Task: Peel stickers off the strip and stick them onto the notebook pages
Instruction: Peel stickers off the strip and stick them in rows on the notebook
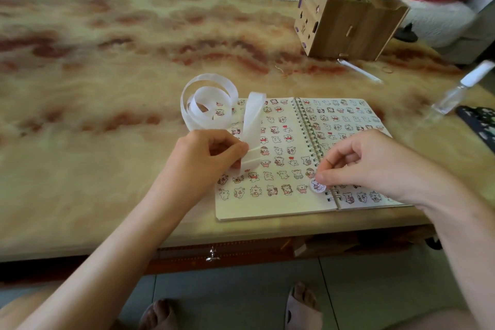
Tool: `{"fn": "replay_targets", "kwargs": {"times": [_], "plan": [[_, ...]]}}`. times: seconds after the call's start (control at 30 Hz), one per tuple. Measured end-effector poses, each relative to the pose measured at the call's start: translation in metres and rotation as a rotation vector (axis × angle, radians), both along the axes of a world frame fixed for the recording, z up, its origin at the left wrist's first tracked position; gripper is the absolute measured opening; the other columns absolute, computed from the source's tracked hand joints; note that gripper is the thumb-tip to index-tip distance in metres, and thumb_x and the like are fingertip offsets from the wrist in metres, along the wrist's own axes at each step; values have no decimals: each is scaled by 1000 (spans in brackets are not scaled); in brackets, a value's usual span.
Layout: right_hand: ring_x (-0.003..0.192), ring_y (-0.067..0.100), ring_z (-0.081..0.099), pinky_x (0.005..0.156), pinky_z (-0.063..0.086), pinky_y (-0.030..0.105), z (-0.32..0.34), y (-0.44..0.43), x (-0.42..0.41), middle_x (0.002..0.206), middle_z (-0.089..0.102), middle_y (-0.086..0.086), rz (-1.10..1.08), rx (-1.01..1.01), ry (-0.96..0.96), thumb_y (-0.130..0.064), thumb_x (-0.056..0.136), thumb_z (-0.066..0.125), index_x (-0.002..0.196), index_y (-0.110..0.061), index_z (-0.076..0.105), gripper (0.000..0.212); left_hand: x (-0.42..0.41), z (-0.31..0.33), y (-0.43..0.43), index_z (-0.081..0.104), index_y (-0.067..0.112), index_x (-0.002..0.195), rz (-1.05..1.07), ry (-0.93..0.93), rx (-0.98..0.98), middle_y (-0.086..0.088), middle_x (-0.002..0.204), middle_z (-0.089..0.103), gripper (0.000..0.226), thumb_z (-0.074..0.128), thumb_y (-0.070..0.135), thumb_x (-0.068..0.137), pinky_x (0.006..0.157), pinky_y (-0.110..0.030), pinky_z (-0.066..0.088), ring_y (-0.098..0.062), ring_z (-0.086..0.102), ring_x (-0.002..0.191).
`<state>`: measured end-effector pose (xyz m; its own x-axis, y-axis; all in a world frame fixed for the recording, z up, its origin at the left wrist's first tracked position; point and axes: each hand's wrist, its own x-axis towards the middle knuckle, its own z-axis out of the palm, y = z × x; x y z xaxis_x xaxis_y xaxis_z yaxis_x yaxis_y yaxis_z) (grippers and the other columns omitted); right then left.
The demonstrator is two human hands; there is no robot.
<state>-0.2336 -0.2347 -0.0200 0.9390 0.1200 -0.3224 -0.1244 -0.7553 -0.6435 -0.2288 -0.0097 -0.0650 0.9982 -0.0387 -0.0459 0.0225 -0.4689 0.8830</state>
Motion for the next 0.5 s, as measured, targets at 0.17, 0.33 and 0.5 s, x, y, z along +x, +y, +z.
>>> {"fn": "replay_targets", "kwargs": {"times": [0.17, 0.33, 0.5], "plan": [[55, 6, 54, 65, 49, 30, -2, 2, -1, 63, 69, -2, -15, -22, -15, -25, 73, 81, 69, -20, 75, 9, 0, 1, -1, 68, 20, 68, 2, -10, 3, 10, 57, 66, 21, 63, 26, 87, 53, -5, 37, 3, 52, 51], [58, 7, 56, 67, 50, 32, -1, 3, -1, 67, 71, -1, -15, -39, -23, -25, 73, 81, 68, -20, 75, 9, 0, 0, -1, 68, 18, 68, 1, -11, -8, 9, 57, 66, 21, 63, 25, 87, 55, -5, 38, 3, 52, 51], [57, 8, 57, 62, 49, 30, -4, 5, -2, 62, 69, -3, -33, -57, -35, -21, 73, 81, 67, -18, 75, 9, -1, 0, -1, 70, 17, 70, 6, -10, -14, 8, 60, 68, 20, 63, 26, 87, 54, -6, 38, 2, 52, 51]]}}
